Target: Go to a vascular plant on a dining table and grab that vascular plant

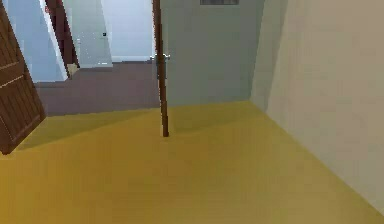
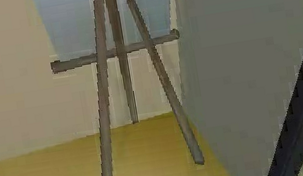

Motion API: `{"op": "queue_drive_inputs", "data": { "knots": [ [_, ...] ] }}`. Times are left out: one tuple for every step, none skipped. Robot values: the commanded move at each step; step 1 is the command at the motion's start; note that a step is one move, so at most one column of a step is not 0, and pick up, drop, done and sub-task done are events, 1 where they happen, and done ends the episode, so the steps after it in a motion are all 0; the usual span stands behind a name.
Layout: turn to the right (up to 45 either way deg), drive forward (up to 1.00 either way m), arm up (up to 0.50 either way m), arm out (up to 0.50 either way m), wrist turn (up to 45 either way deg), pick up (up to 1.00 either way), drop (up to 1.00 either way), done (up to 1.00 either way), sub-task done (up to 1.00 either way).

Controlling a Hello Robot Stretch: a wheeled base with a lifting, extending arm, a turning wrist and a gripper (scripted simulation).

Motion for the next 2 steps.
{"op": "queue_drive_inputs", "data": {
  "knots": [
    [-18.0,0.00,0.00,0.00,0.0,0.00,0.00,0.00,0.00],
    [0.0,0.85,0.00,0.00,0.0,0.00,0.00,0.00,0.00]
  ]
}}
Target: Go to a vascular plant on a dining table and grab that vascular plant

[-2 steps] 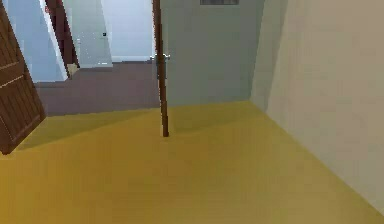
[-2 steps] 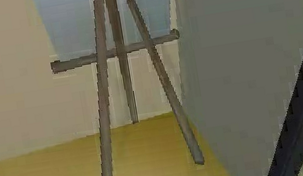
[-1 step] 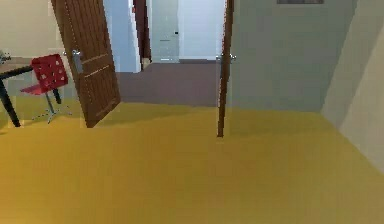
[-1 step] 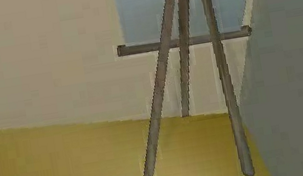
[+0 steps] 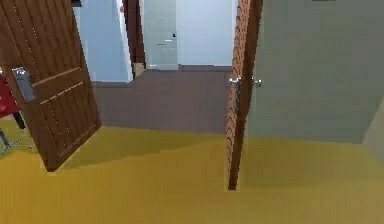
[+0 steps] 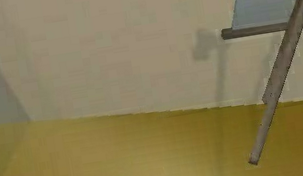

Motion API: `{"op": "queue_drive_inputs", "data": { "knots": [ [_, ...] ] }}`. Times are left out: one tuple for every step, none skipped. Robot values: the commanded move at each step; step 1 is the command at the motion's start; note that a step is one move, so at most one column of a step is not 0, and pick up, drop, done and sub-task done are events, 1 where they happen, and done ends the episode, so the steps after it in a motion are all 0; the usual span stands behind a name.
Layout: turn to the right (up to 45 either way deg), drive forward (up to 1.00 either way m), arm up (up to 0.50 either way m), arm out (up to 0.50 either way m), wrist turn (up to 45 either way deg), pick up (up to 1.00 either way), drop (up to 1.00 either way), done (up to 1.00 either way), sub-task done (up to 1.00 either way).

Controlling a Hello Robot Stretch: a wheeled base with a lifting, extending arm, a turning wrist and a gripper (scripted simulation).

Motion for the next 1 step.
{"op": "queue_drive_inputs", "data": {
  "knots": [
    [-15.0,0.00,0.00,0.00,0.0,0.00,0.00,0.00,0.00]
  ]
}}
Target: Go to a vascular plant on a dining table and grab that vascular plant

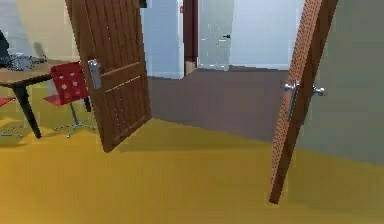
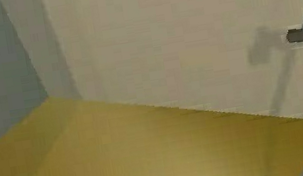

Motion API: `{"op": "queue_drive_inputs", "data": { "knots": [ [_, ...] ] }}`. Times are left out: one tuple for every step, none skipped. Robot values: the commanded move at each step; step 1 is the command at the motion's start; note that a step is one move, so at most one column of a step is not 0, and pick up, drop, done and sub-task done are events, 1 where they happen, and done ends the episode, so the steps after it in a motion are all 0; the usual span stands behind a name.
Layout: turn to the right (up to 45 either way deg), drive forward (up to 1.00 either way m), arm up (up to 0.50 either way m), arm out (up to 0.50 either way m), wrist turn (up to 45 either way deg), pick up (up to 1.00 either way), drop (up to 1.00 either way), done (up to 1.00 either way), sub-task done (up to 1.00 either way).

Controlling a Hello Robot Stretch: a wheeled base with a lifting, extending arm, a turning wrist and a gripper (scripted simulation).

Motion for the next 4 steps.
{"op": "queue_drive_inputs", "data": {
  "knots": [
    [0.0,1.00,0.00,0.00,0.0,0.00,0.00,0.00,0.00],
    [-9.0,0.00,0.00,0.00,0.0,0.00,0.00,0.00,0.00],
    [0.0,0.30,0.00,0.00,0.0,0.00,0.00,0.00,0.00],
    [18.0,0.00,0.00,0.00,0.0,0.00,0.00,0.00,0.00]
  ]
}}
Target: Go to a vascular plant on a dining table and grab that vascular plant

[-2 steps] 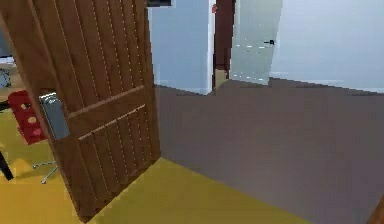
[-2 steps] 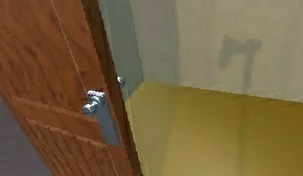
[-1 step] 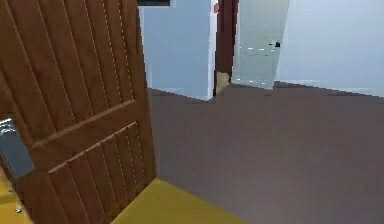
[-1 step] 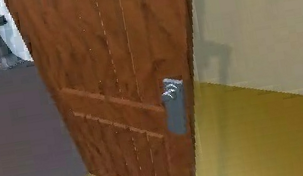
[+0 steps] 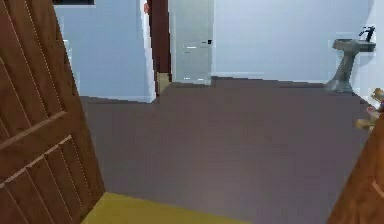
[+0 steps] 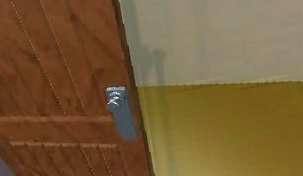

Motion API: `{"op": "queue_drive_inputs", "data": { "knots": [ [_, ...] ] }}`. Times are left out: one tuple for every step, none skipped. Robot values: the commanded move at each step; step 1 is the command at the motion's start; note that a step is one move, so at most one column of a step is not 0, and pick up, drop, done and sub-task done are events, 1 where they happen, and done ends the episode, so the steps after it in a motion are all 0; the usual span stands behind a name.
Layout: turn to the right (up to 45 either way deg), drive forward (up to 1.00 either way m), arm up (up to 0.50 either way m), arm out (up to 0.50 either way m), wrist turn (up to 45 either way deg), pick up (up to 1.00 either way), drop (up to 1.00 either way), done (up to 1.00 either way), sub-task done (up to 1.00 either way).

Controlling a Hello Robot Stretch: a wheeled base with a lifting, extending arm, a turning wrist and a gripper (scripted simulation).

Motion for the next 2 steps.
{"op": "queue_drive_inputs", "data": {
  "knots": [
    [0.0,1.00,0.00,0.00,0.0,0.00,0.00,0.00,0.00],
    [0.0,1.00,0.00,0.00,0.0,0.00,0.00,0.00,0.00]
  ]
}}
